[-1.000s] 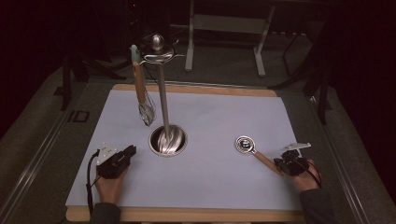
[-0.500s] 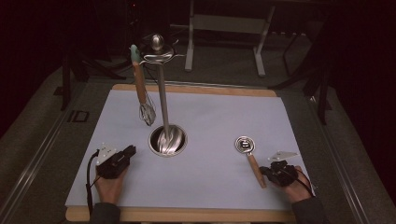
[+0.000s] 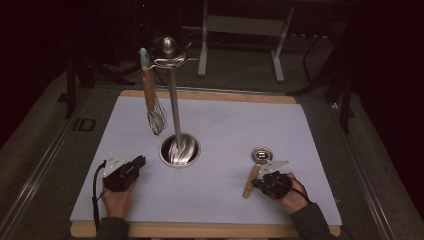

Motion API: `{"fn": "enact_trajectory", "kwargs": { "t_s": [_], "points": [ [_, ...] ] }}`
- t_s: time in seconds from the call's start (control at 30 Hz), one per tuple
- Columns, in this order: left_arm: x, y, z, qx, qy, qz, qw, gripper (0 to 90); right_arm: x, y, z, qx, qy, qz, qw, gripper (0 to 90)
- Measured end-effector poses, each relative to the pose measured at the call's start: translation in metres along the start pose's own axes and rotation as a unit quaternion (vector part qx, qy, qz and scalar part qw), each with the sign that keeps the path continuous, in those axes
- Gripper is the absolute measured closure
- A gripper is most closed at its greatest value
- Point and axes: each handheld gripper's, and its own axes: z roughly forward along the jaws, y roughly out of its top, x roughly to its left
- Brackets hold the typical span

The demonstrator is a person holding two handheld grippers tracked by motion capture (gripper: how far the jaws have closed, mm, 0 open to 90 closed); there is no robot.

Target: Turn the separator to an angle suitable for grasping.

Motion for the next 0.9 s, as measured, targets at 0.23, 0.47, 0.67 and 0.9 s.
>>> {"fn": "enact_trajectory", "kwargs": {
  "t_s": [0.23,0.47,0.67,0.9],
  "points": [
    [0.000,0.000,0.000,-0.002,0.000,-0.002,1.0000,81.4,0.007,0.033,0.024,0.005,0.012,-0.037,0.9992,90.0],
    [0.000,0.000,0.000,-0.002,0.000,-0.002,1.0000,81.1,-0.005,0.056,0.041,0.002,0.018,-0.029,0.9994,90.0],
    [0.000,0.000,0.000,-0.004,-0.001,-0.002,1.0000,81.0,-0.020,0.069,0.048,-0.003,0.006,-0.009,0.9999,90.0],
    [0.000,0.000,0.000,-0.004,0.000,-0.003,1.0000,80.9,-0.033,0.079,0.042,-0.023,0.001,-0.001,0.9997,80.6]
  ]
}}
